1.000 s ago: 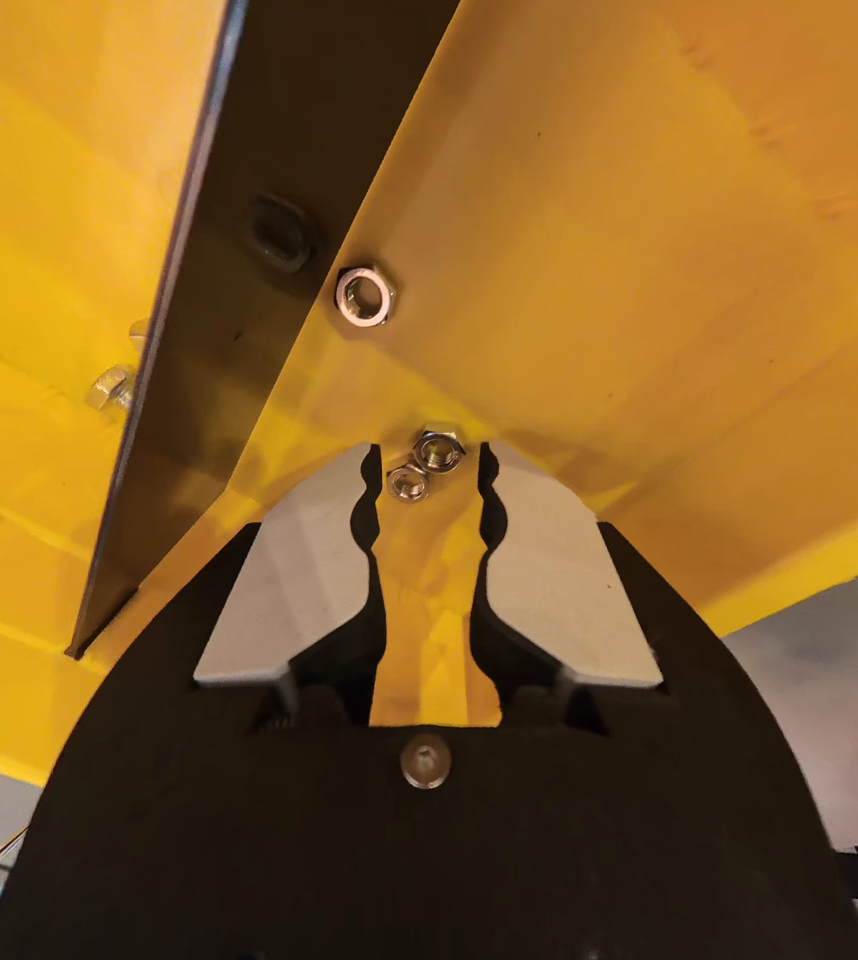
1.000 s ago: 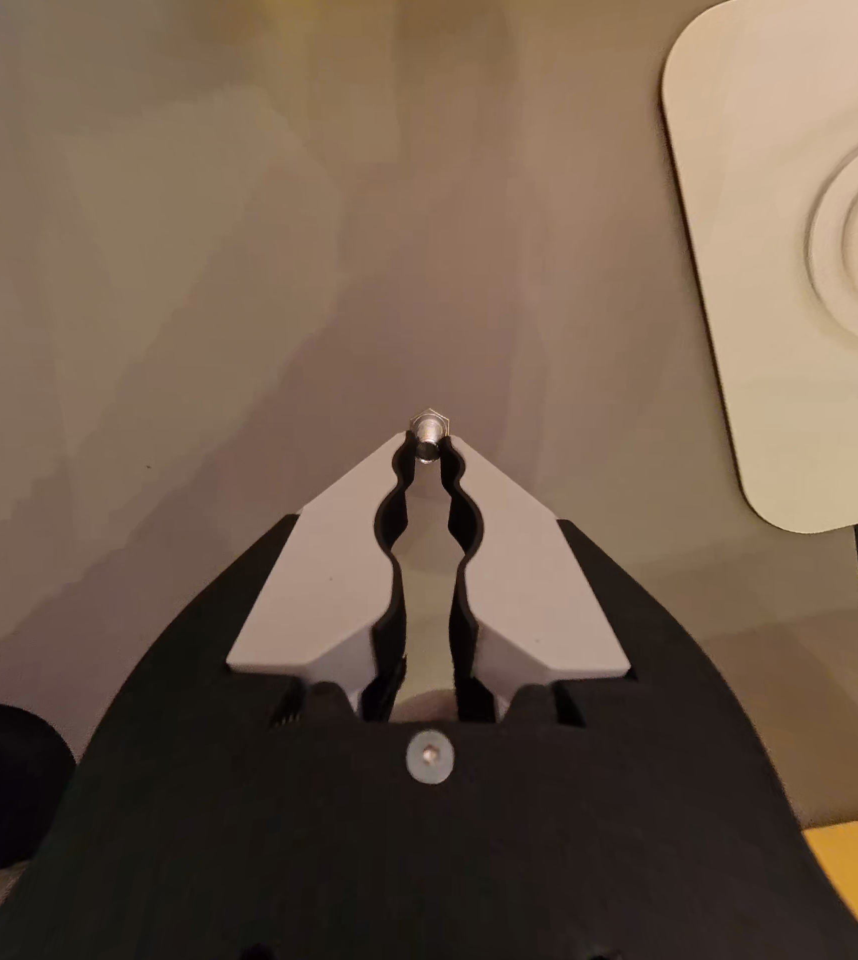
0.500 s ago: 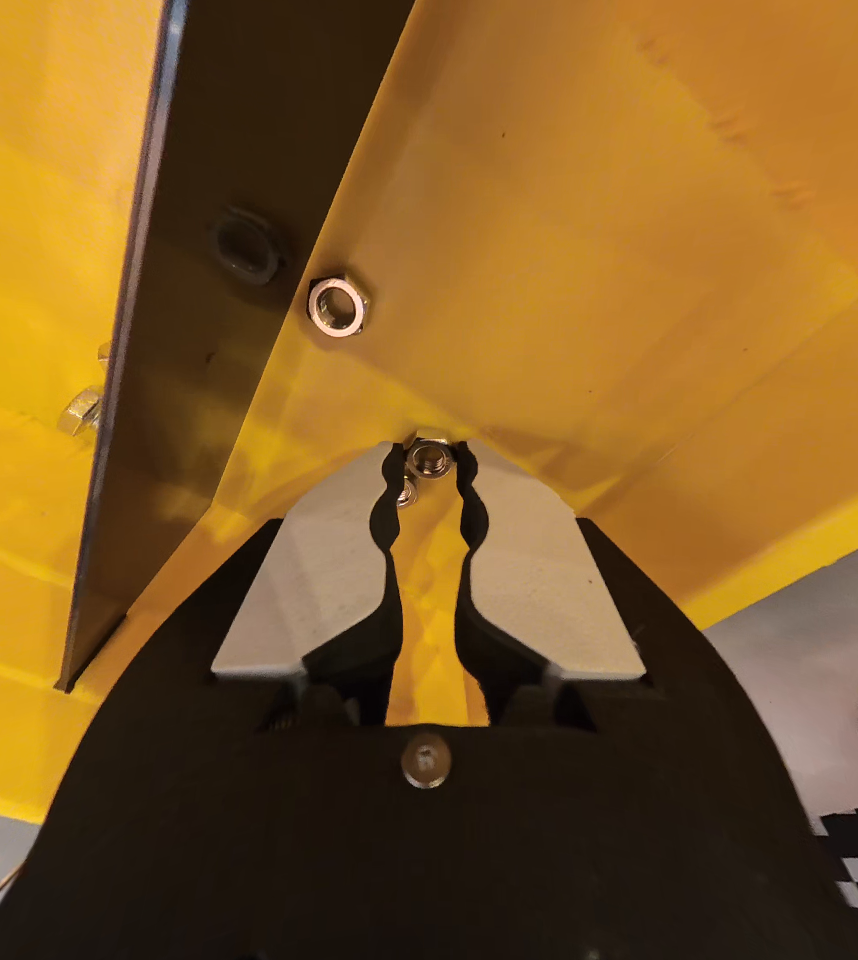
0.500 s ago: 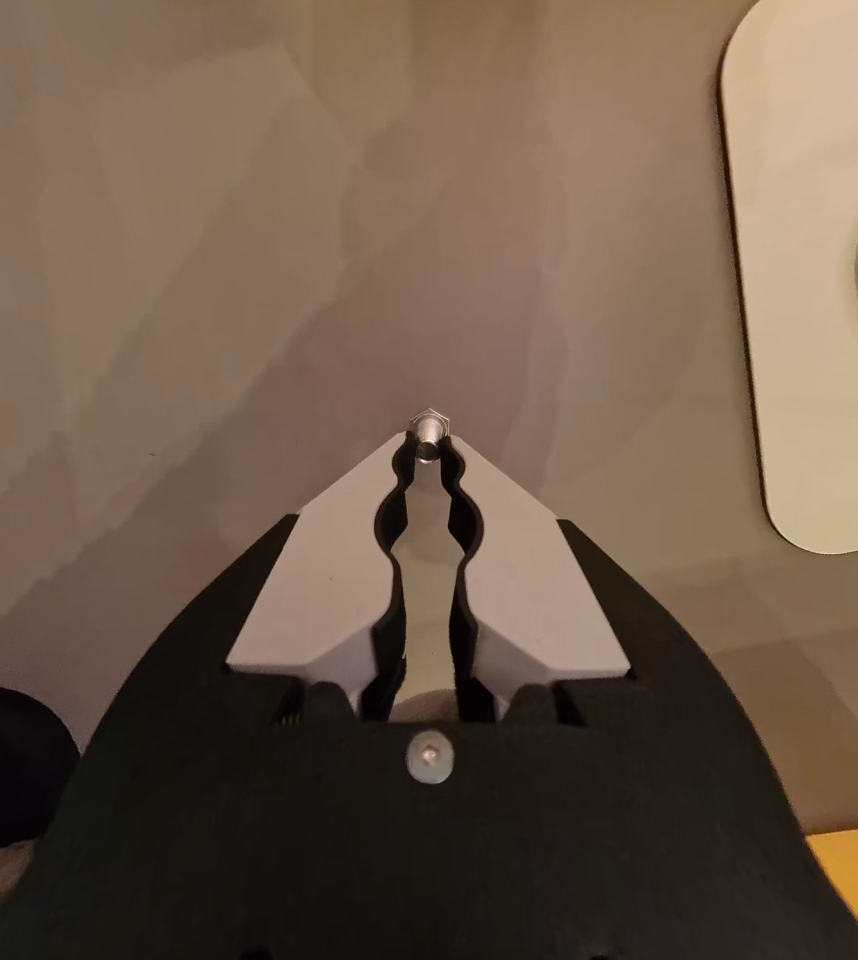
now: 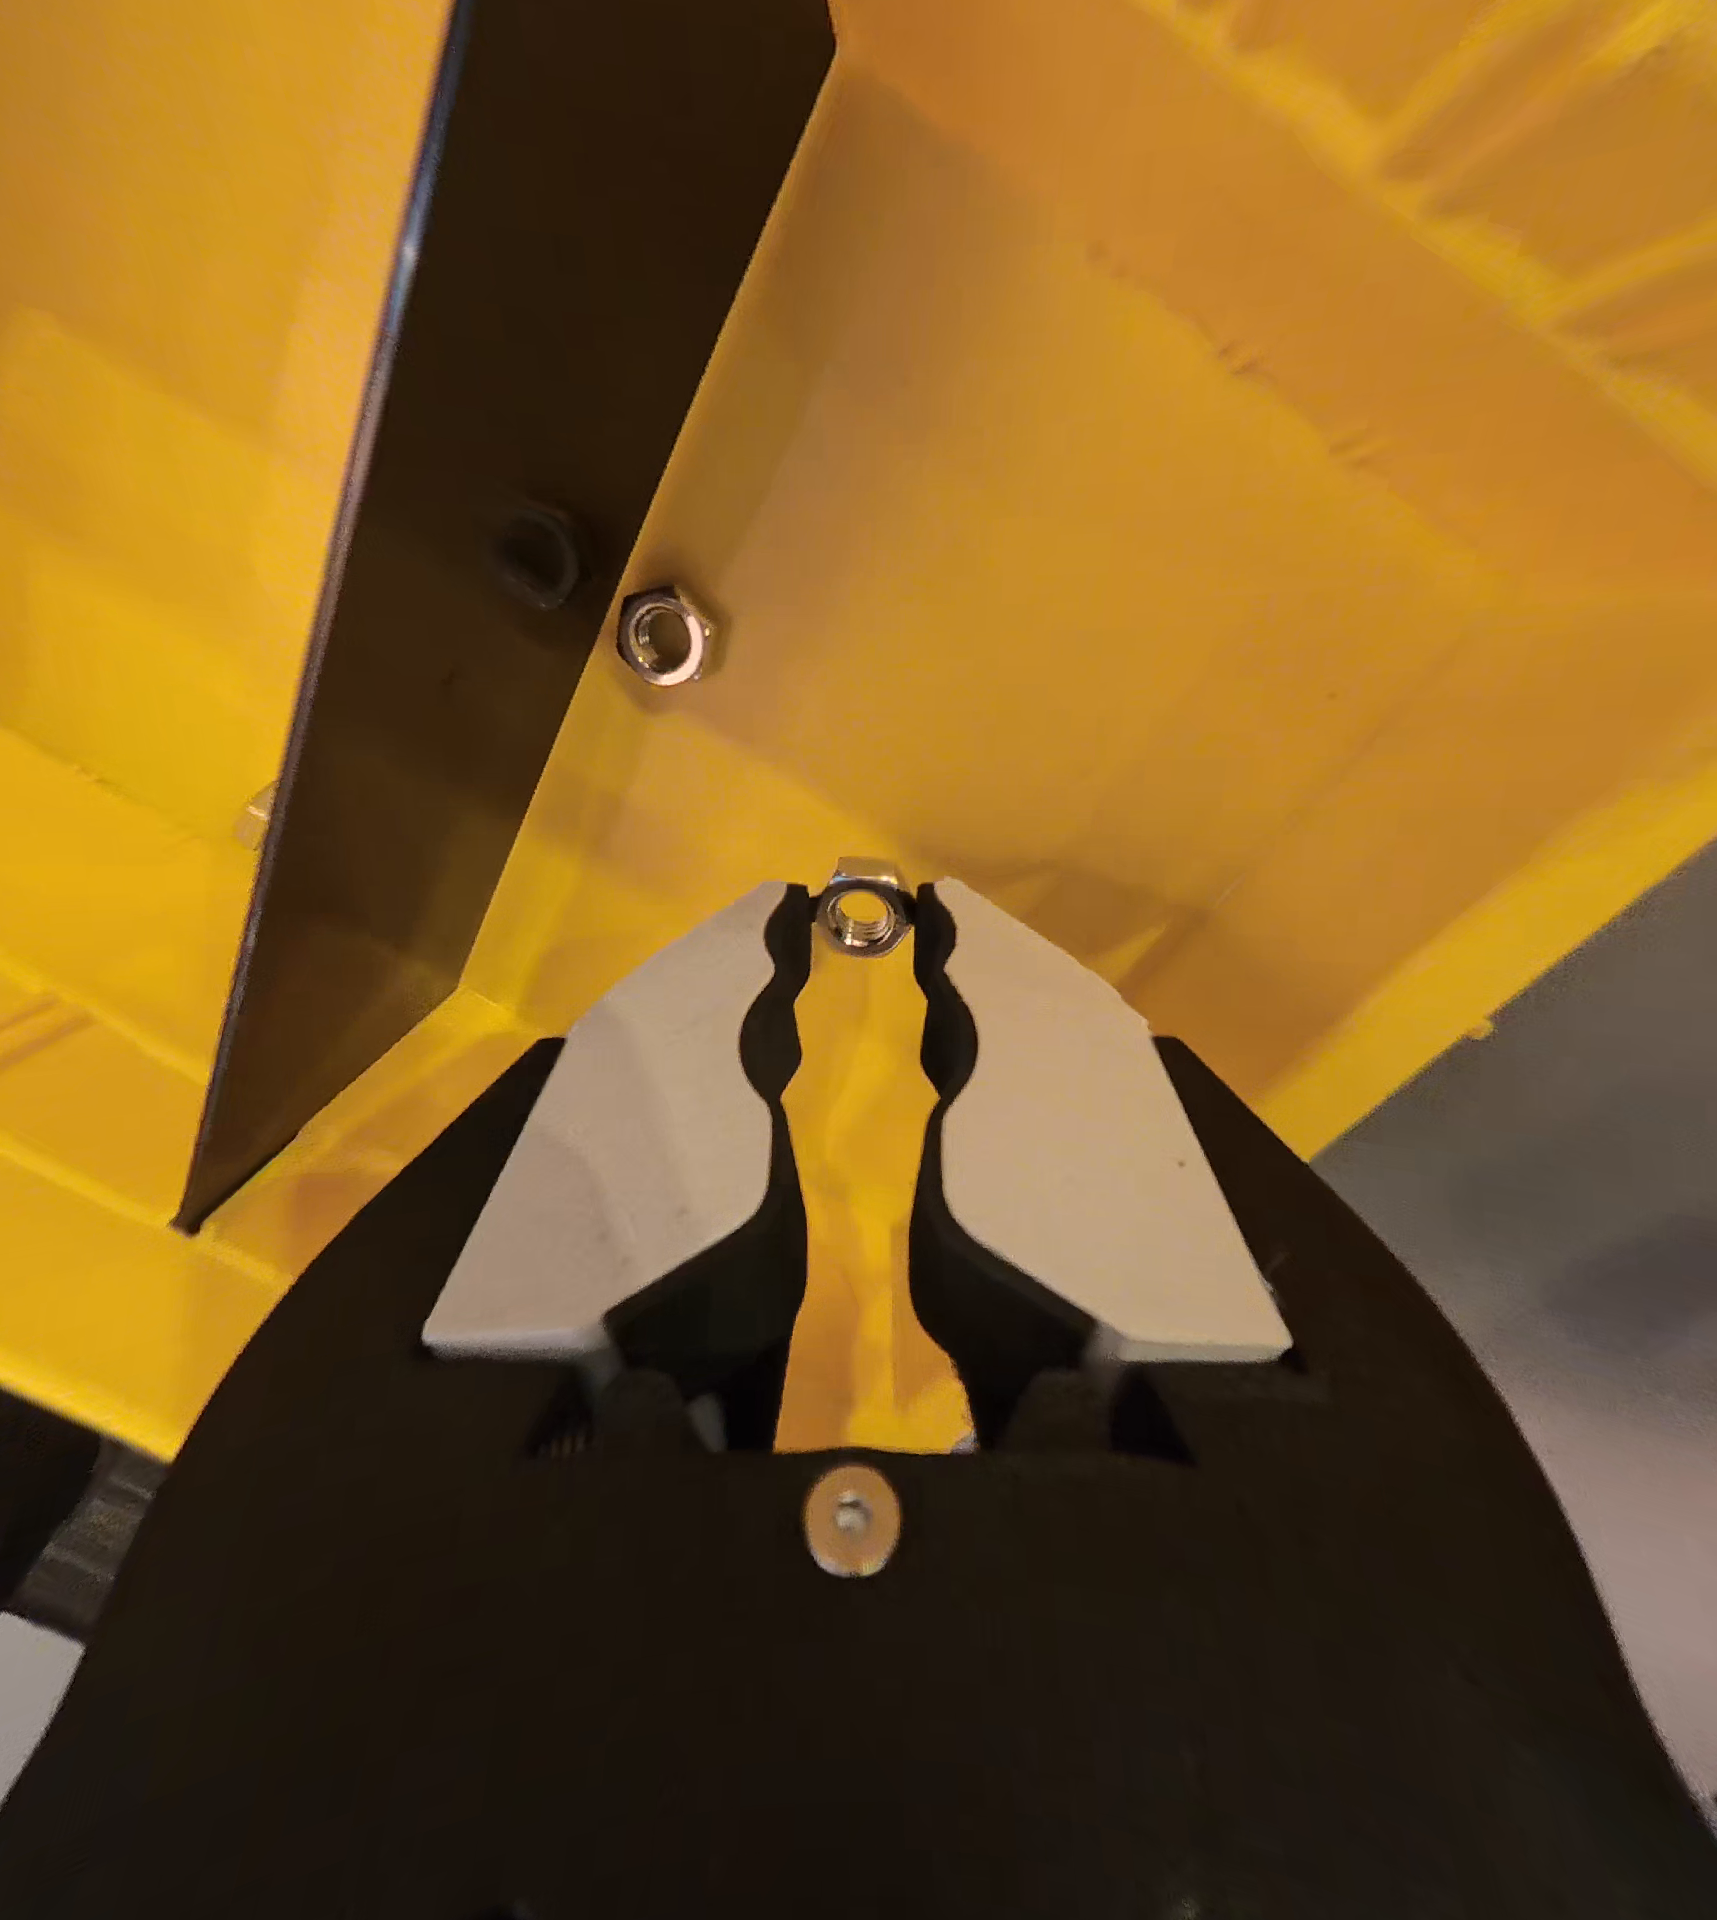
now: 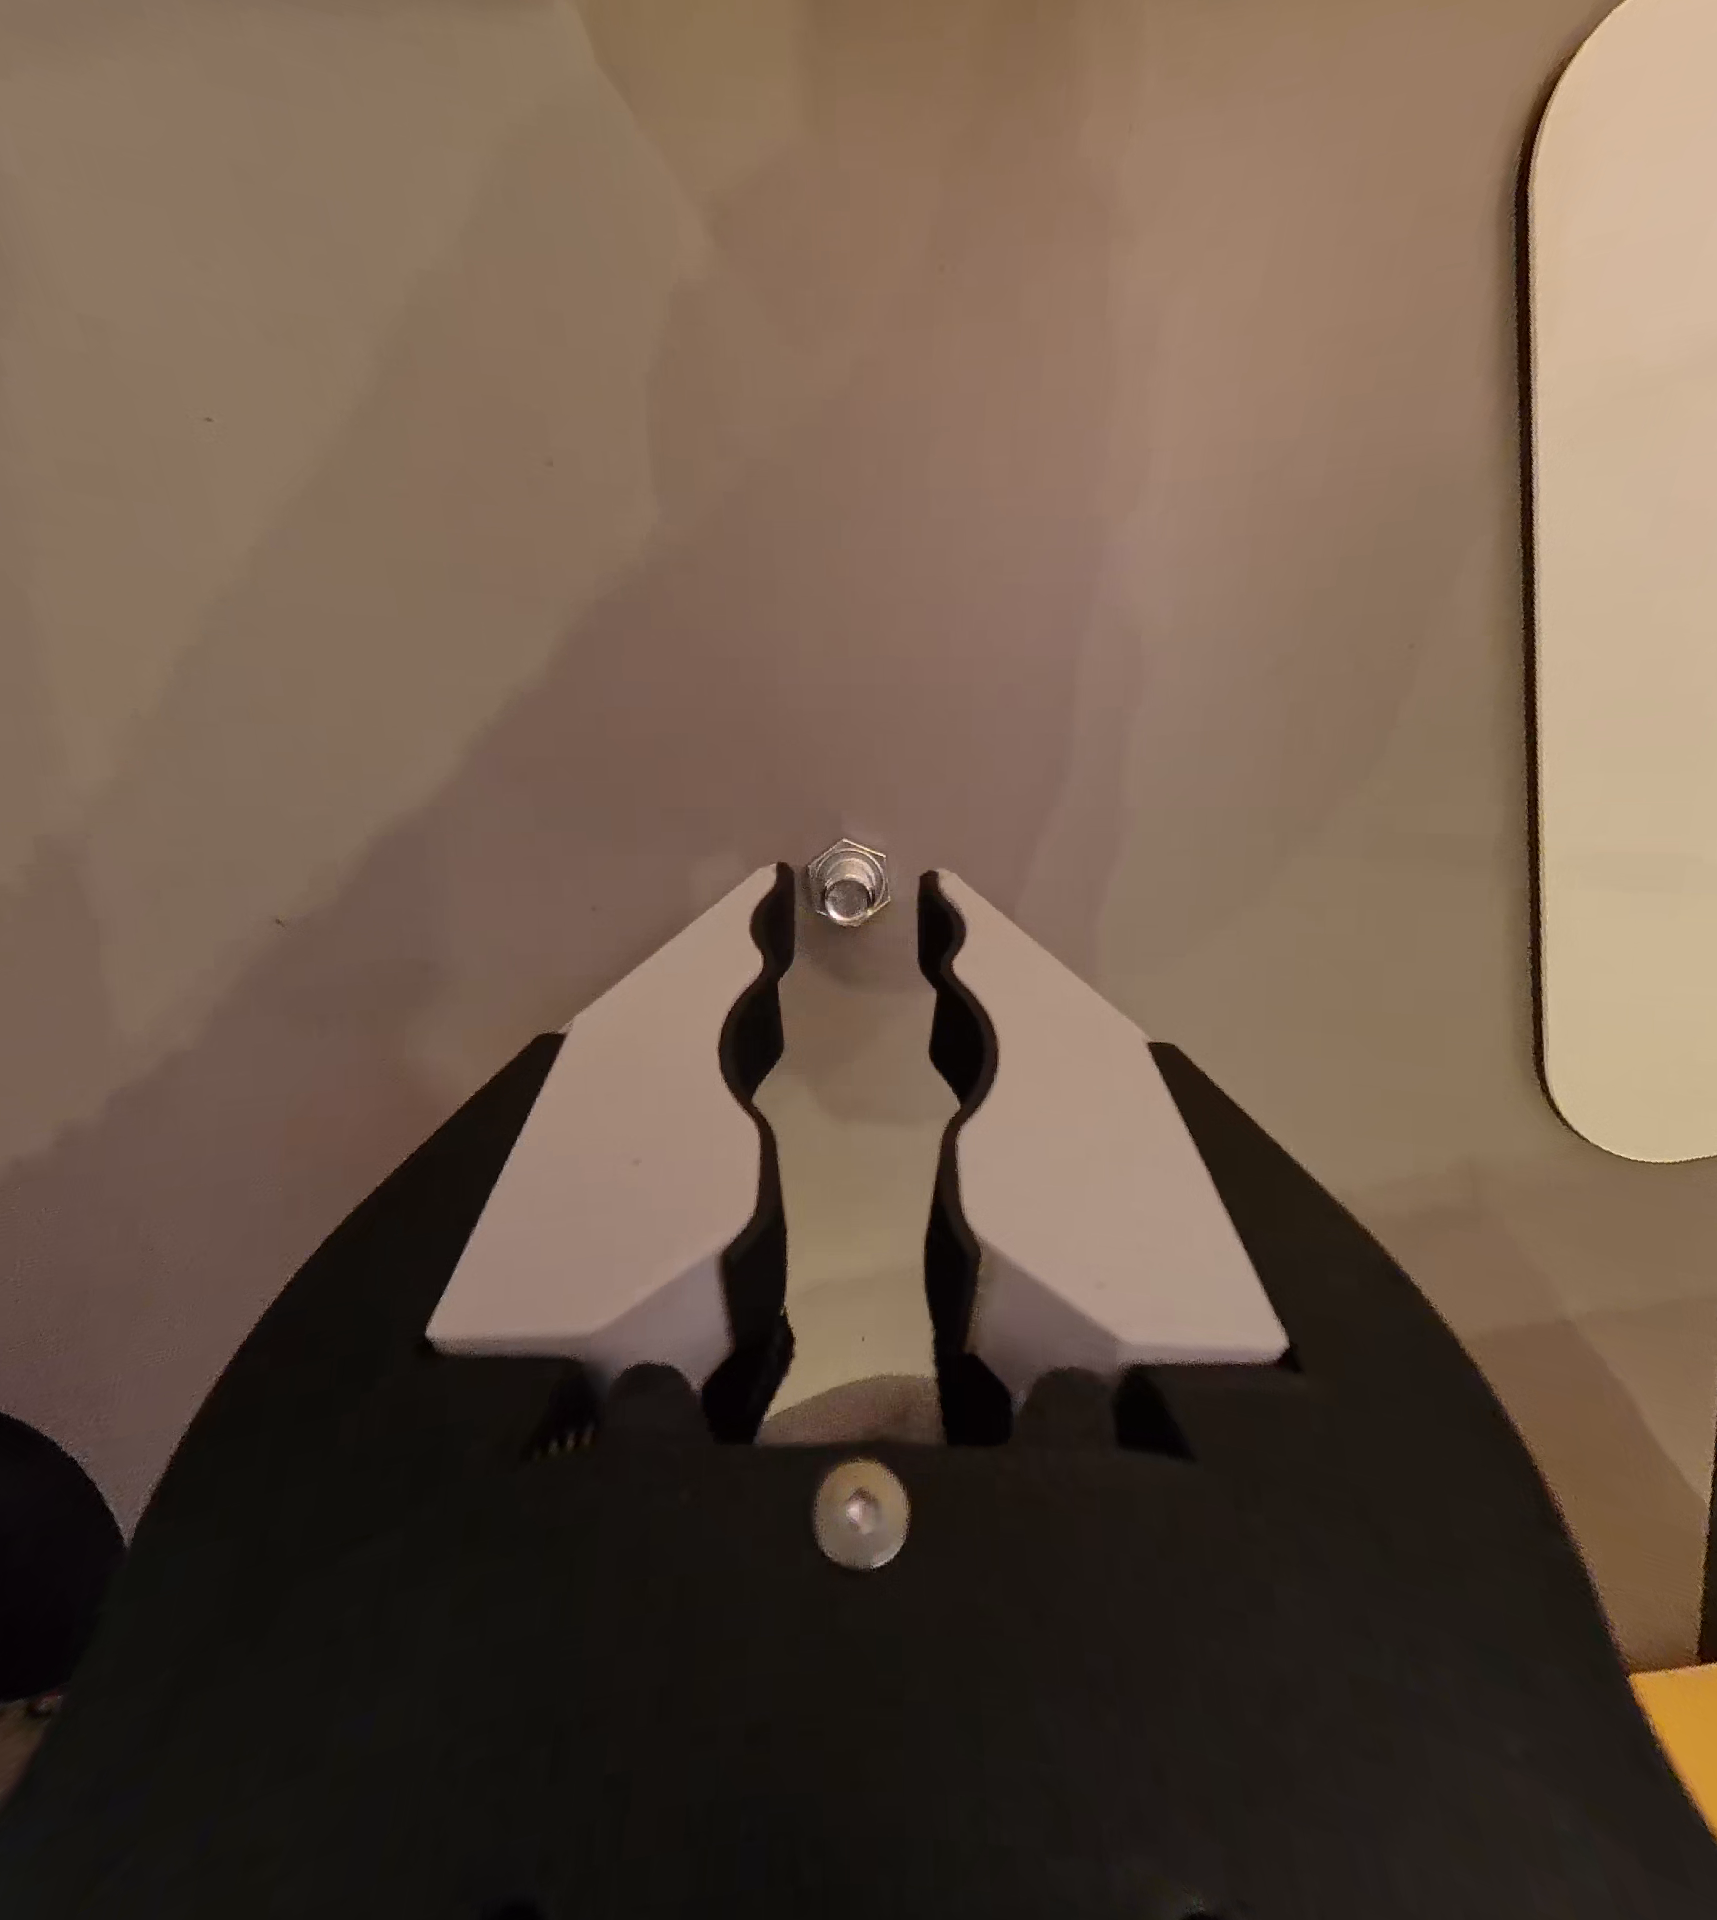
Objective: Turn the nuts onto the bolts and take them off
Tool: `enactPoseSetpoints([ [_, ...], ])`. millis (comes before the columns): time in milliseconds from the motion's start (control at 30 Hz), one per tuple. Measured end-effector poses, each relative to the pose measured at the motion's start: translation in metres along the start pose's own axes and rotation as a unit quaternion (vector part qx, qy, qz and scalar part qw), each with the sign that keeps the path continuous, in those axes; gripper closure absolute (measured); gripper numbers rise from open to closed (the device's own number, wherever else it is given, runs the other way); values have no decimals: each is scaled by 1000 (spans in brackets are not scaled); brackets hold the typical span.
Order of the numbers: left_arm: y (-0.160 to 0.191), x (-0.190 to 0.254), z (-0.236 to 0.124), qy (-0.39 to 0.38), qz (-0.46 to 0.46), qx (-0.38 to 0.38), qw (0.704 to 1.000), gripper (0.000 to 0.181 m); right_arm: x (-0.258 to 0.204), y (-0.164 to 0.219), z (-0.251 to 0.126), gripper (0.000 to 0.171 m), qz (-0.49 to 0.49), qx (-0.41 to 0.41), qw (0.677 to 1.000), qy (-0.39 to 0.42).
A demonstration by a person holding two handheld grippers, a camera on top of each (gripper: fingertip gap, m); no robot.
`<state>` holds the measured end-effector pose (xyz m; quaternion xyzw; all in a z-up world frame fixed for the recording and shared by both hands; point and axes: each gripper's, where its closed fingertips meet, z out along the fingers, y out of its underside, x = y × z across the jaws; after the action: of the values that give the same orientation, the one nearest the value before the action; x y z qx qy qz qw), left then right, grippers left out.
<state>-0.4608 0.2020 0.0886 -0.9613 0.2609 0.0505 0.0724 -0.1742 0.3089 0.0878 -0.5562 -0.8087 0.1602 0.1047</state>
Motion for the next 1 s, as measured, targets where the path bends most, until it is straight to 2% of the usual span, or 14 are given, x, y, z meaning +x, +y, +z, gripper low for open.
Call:
enactPoseSetpoints([
  [167,-14,1,-32,-47,0,74,996,162,6,-11,-24,142,8,58,998,14],
  [300,-35,2,-78,-136,21,158,978,162,16,-50,-66,146,49,206,977,17],
  [400,-57,11,-117,-222,58,226,947,162,14,-86,-97,149,80,330,940,-14],
  [467,-78,21,-145,-282,88,281,913,162,5,-110,-112,148,91,400,910,-48],
  [567,-112,57,-177,-320,140,372,860,162,-22,-140,-131,145,84,489,856,-148],
  [767,-159,144,-229,-282,215,544,760,162,-58,-156,-163,141,71,580,745,-322],
  [867,-166,168,-241,-267,244,569,739,162,-70,-152,-175,139,51,593,712,-373],
  [900,-168,172,-240,-264,253,565,740,162,-74,-152,-181,139,41,599,703,-381],
  [967,-171,178,-241,-272,269,562,733,162,-82,-151,-183,140,26,593,702,-393],
  [1000,-172,181,-237,-265,277,554,739,162,-85,-150,-185,141,18,595,701,-393],
])
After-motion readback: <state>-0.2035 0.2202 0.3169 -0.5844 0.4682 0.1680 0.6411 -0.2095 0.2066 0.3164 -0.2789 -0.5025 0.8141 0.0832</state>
